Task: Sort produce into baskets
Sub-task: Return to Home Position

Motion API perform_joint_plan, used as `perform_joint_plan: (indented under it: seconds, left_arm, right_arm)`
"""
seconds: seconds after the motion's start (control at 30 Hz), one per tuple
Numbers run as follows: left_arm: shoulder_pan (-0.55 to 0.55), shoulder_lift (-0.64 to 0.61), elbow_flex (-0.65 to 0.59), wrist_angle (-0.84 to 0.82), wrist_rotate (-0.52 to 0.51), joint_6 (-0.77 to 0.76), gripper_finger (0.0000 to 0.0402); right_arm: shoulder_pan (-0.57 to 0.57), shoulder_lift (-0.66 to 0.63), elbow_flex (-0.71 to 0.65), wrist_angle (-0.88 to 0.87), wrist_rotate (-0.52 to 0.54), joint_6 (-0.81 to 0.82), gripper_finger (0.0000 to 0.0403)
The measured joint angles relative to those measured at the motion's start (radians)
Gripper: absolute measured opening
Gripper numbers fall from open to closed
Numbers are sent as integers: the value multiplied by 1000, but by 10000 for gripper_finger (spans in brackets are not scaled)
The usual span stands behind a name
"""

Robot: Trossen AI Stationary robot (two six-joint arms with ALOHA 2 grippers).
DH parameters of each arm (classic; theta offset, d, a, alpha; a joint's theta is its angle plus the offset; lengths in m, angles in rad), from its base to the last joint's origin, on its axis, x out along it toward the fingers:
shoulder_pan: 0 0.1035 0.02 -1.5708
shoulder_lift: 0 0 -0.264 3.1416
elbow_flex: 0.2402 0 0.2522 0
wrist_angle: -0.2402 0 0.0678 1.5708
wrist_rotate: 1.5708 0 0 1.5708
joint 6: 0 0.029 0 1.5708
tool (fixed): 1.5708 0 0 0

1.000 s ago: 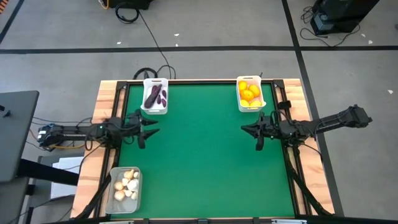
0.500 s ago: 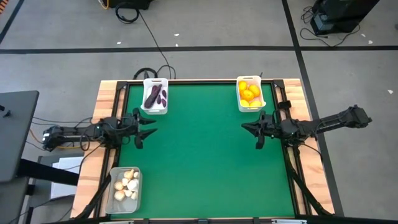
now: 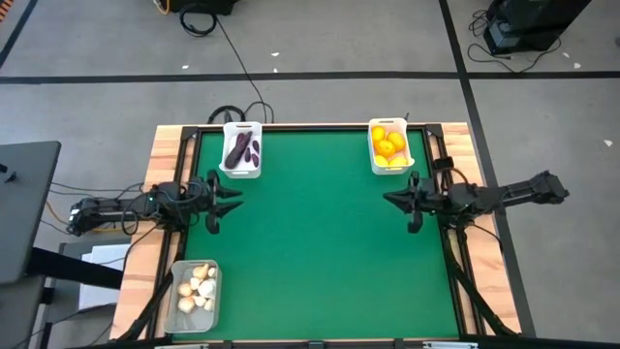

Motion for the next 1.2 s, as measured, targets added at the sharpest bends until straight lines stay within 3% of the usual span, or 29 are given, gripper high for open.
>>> perform_joint_plan:
  seconds: [0.27, 0.47, 0.97, 1.2]
  left_arm:
    - [0, 0, 0, -2, 3, 19, 53]
    - [-1, 0, 0, -9, 42, 4, 15]
    - [-1, 0, 9, 8, 55, 3, 6]
    - [-1, 0, -4, 30, 55, 18, 7]
  right_arm:
    - [0, -155, 0, -132, -5, 1, 7]
    - [0, -227, 0, -180, -7, -28, 7]
    - [-2, -243, 0, -104, -27, -131, 25]
    - [-2, -238, 0, -133, -30, -93, 19]
